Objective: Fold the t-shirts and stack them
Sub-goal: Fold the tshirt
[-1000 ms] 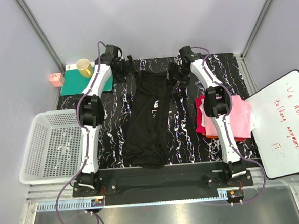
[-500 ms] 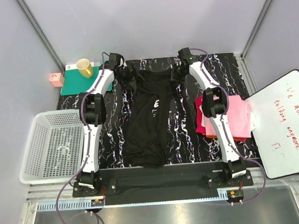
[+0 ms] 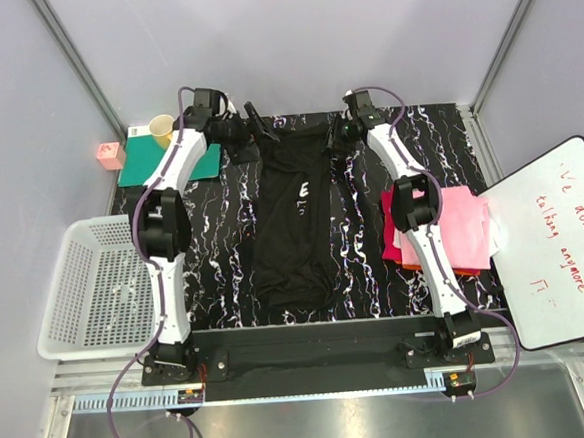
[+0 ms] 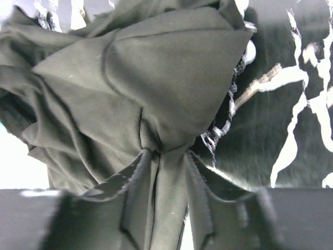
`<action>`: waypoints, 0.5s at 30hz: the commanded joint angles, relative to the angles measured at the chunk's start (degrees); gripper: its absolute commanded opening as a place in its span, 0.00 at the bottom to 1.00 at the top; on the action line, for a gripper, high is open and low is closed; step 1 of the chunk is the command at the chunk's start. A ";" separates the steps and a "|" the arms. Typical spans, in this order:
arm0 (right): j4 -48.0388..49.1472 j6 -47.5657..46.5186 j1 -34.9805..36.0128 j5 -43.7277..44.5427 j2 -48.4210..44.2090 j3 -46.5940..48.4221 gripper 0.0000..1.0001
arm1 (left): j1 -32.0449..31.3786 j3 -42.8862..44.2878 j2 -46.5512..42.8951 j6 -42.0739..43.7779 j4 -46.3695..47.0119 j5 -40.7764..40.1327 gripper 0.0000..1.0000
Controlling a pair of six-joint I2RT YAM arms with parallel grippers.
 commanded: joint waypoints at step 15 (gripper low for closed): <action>1.53 -4.53 -0.71 -4.42 -35.53 -27.78 0.83 | -4.34 -31.76 -23.92 5.27 -0.84 9.81 0.91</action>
